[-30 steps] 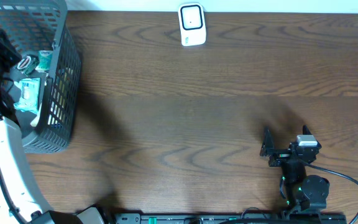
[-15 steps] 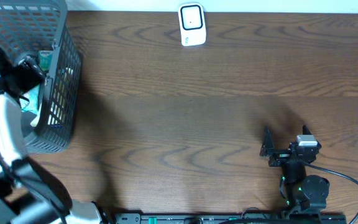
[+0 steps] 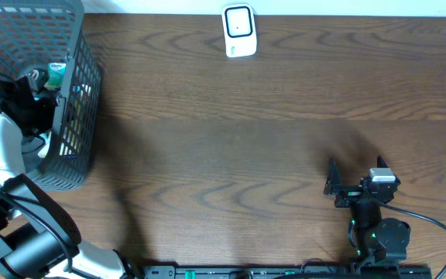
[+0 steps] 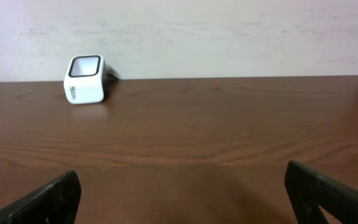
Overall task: Scan the item barcode
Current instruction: 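Grasp the white-and-blue snack bag inside the basket with the left gripper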
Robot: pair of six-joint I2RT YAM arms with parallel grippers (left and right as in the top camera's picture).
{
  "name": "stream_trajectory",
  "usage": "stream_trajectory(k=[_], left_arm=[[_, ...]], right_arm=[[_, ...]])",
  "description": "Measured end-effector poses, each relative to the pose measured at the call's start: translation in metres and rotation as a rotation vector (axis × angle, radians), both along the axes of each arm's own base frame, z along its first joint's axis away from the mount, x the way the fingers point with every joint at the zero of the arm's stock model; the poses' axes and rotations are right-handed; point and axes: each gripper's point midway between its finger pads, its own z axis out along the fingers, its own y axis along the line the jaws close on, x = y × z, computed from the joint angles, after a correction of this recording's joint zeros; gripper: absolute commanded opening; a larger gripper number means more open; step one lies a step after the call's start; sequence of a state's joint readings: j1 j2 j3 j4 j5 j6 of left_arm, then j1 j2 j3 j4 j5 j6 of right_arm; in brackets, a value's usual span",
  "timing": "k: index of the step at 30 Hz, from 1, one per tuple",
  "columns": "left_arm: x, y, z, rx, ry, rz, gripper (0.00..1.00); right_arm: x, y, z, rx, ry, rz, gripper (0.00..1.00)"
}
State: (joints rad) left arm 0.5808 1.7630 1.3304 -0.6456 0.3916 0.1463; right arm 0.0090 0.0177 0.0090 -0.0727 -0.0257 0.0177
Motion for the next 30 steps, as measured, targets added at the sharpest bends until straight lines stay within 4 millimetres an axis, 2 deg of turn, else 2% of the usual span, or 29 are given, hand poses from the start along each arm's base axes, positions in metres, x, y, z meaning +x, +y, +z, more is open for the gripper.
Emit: stream_trajectory(k=[7, 11, 15, 16, 18, 23, 26, 27, 30], left_arm=[[0.0, -0.002, -0.007, -0.005, 0.008, -0.037, 0.98], [0.0, -0.003, -0.032, -0.037, 0.052, -0.053, 0.98], [0.0, -0.002, -0.062, -0.065, 0.099, -0.063, 0.88], [0.0, -0.002, -0.066, -0.07, 0.104, -0.065, 0.84], [0.001, 0.0, -0.067, -0.067, 0.102, -0.063, 0.66], [0.006, 0.002, -0.065, -0.059, 0.081, -0.068, 0.39], [0.01, 0.004, -0.061, -0.061, 0.071, -0.052, 0.11], [0.012, 0.005, -0.059, -0.063, 0.066, -0.044, 0.08], [0.021, 0.01, -0.045, -0.056, 0.032, -0.018, 0.07]], right_arm=[[0.0, 0.0, 0.0, 0.0, 0.0, 0.0, 0.99], [0.0, 0.0, 0.0, 0.0, 0.0, 0.0, 0.99], [0.0, 0.0, 0.0, 0.0, 0.0, 0.0, 0.99], [0.0, 0.0, 0.0, 0.0, 0.0, 0.0, 0.99], [0.0, 0.0, 0.0, 0.0, 0.0, 0.0, 0.99], [0.0, 0.0, 0.0, 0.0, 0.0, 0.0, 0.99], [0.0, 0.0, 0.0, 0.0, 0.0, 0.0, 0.99], [0.0, 0.0, 0.0, 0.0, 0.0, 0.0, 0.99], [0.0, 0.0, 0.0, 0.0, 0.0, 0.0, 0.99]])
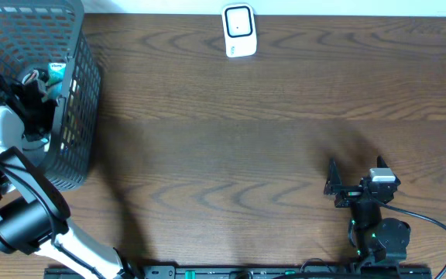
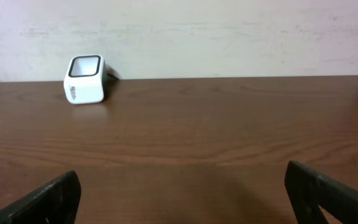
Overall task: Scan the item barcode
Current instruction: 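Grasp the white-and-blue snack bag inside the basket with the left gripper, then lift the bag out and carry it toward the white scanner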
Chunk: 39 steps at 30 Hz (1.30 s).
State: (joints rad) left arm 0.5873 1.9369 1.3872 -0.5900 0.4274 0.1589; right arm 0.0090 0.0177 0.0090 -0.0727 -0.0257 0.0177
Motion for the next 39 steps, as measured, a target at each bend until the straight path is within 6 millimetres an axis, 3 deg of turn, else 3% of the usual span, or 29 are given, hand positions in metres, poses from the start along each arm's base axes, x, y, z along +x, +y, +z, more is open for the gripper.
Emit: stream_trajectory(k=[5, 9, 13, 21, 26, 30, 38, 39], left_arm=[[0.012, 0.012, 0.043, 0.028, -0.105, 0.089, 0.07], [0.014, 0.034, 0.119, 0.081, -0.293, 0.216, 0.08], [-0.002, 0.046, 0.209, 0.137, -0.5, 0.328, 0.07], [-0.032, 0.022, 0.337, 0.1, -0.843, 0.46, 0.08], [-0.04, -0.011, 0.393, -0.034, -1.021, 0.454, 0.07], [-0.023, -0.066, 0.404, -0.157, -1.041, 0.295, 0.07], [0.025, -0.214, 0.364, -0.277, -0.914, -0.146, 0.07], [0.026, -0.223, 0.361, -0.282, -0.903, -0.167, 0.07]], right_arm=[[0.0, 0.0, 0.0, 0.0, 0.0, 0.0, 0.99], [0.0, 0.0, 0.0, 0.0, 0.0, 0.0, 0.99], [0.0, 0.0, 0.0, 0.0, 0.0, 0.0, 0.99], [0.0, 0.0, 0.0, 0.0, 0.0, 0.0, 0.99], [0.0, 0.0, 0.0, 0.0, 0.0, 0.0, 0.99], [0.0, 0.0, 0.0, 0.0, 0.0, 0.0, 0.99], [0.0, 0.0, 0.0, 0.0, 0.0, 0.0, 0.99], [0.0, 0.0, 0.0, 0.0, 0.0, 0.0, 0.99]])
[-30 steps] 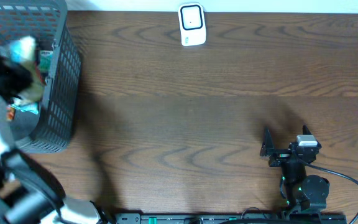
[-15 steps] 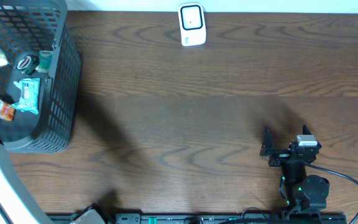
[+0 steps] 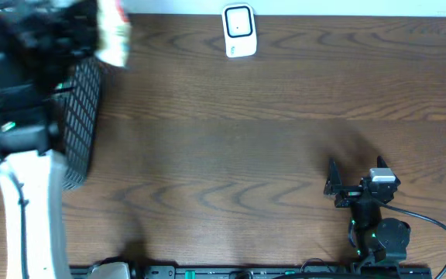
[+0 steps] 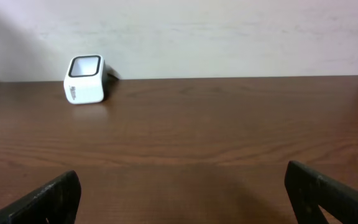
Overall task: Scan the item barcode
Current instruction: 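Lift the bag out and carry it toward the white scanner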
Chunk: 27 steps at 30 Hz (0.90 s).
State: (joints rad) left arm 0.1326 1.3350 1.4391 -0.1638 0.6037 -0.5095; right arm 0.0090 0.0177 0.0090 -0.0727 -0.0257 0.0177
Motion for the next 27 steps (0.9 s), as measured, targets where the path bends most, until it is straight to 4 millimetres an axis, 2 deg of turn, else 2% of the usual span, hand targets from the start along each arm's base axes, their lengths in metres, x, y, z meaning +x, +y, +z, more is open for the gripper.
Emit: stream_trajectory(k=[1, 2, 3, 7, 11, 16, 18, 19, 21, 22, 25, 27], left_arm=[[0.005, -0.023, -0.014, 0.014, 0.034, -0.054, 0.08], [0.008, -0.038, -0.027, 0.024, 0.073, -0.079, 0.08], [0.009, -0.048, -0.035, 0.031, 0.096, -0.098, 0.07], [0.014, -0.094, -0.102, 0.096, 0.297, -0.144, 0.07], [0.012, -0.13, -0.172, 0.209, 0.487, -0.146, 0.08], [0.007, -0.165, -0.235, 0.362, 0.602, -0.131, 0.08], [0.005, -0.175, -0.252, 0.407, 0.626, -0.12, 0.1], [0.004, -0.178, -0.259, 0.423, 0.635, -0.111, 0.25], [0.004, -0.182, -0.27, 0.444, 0.655, -0.082, 0.27], [0.004, -0.182, -0.274, 0.446, 0.663, -0.062, 0.27], [0.006, -0.179, -0.277, 0.437, 0.675, -0.004, 0.44], [0.009, -0.177, -0.276, 0.419, 0.672, 0.027, 0.5]], right_arm=[[0.0, 0.0, 0.0, 0.0, 0.0, 0.0, 0.99], [0.0, 0.0, 0.0, 0.0, 0.0, 0.0, 0.99], [0.0, 0.0, 0.0, 0.0, 0.0, 0.0, 0.99], [0.0, 0.0, 0.0, 0.0, 0.0, 0.0, 0.99], [0.0, 0.0, 0.0, 0.0, 0.0, 0.0, 0.99], [0.0, 0.0, 0.0, 0.0, 0.0, 0.0, 0.99], [0.0, 0.0, 0.0, 0.0, 0.0, 0.0, 0.99], [0.0, 0.0, 0.0, 0.0, 0.0, 0.0, 0.99], [0.0, 0.0, 0.0, 0.0, 0.0, 0.0, 0.99], [0.0, 0.0, 0.0, 0.0, 0.0, 0.0, 0.99], [0.0, 0.0, 0.0, 0.0, 0.0, 0.0, 0.99], [0.0, 0.0, 0.0, 0.0, 0.0, 0.0, 0.99]])
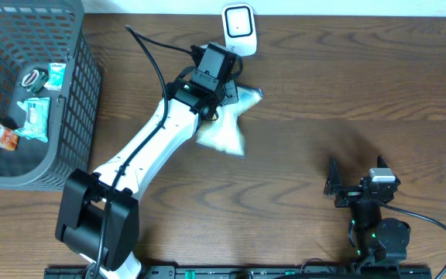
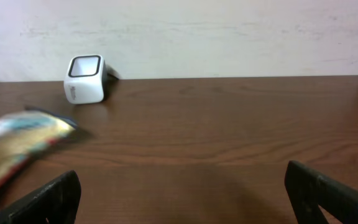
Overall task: Scan the item barcode
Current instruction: 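Lift the bag out and carry it toward the white scanner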
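Note:
The white barcode scanner (image 1: 238, 31) stands at the table's back edge and also shows in the right wrist view as a small white box (image 2: 86, 79). My left gripper (image 1: 217, 91) is just in front of it, shut on a pale, crinkled snack packet (image 1: 227, 133) that hangs blurred above the table, seen again at the left of the right wrist view (image 2: 17, 146). The packet's barcode cannot be made out. My right gripper (image 1: 352, 186) rests open near the front right, with nothing between its fingers (image 2: 48, 199).
A dark wire basket (image 1: 84, 85) at the back left holds several small packets. The left arm's cable loops over the table between the basket and the scanner. The wall runs behind the scanner.
The left arm was raised over the basket's right rim with the packet. Now it reaches across the table, holding the packet just in front of the scanner. The right arm has not moved.
The left gripper was down inside the basket among the packets, and still there a second later. Then it was high above the basket's rim with a pale packet. Now the packet hangs in front of the scanner. The right gripper stayed open and still.

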Robot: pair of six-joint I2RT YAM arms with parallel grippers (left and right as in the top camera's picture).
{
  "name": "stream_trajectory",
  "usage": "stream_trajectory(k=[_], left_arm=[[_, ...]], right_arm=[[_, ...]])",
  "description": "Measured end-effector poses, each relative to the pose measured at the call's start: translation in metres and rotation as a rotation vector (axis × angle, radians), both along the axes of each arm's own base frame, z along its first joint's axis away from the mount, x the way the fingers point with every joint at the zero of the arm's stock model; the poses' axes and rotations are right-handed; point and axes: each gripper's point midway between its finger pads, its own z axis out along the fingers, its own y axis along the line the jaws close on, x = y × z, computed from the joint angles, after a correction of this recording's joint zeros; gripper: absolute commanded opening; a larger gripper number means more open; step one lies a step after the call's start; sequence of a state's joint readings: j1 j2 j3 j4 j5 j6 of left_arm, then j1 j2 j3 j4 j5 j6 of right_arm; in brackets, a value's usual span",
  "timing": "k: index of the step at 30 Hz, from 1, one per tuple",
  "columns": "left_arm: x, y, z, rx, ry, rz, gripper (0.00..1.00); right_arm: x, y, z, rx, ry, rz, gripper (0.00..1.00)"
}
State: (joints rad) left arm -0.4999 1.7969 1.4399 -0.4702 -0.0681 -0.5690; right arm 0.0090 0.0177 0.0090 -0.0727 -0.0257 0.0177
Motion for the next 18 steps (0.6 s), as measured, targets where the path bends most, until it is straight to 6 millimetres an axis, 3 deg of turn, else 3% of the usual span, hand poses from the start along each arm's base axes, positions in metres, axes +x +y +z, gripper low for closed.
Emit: stream_trajectory(k=[8, 13, 18], left_arm=[[0.009, 0.002, 0.007, 0.007, -0.049, 0.014, 0.58], [0.014, 0.006, 0.032, 0.027, -0.128, -0.029, 0.58], [-0.002, 0.025, 0.056, 0.093, -0.14, -0.085, 0.58]], right_arm=[[0.0, 0.0, 0.0, 0.0, 0.0, 0.0, 0.99], [0.0, 0.0, 0.0, 0.0, 0.0, 0.0, 0.99], [0.0, 0.0, 0.0, 0.0, 0.0, 0.0, 0.99]])
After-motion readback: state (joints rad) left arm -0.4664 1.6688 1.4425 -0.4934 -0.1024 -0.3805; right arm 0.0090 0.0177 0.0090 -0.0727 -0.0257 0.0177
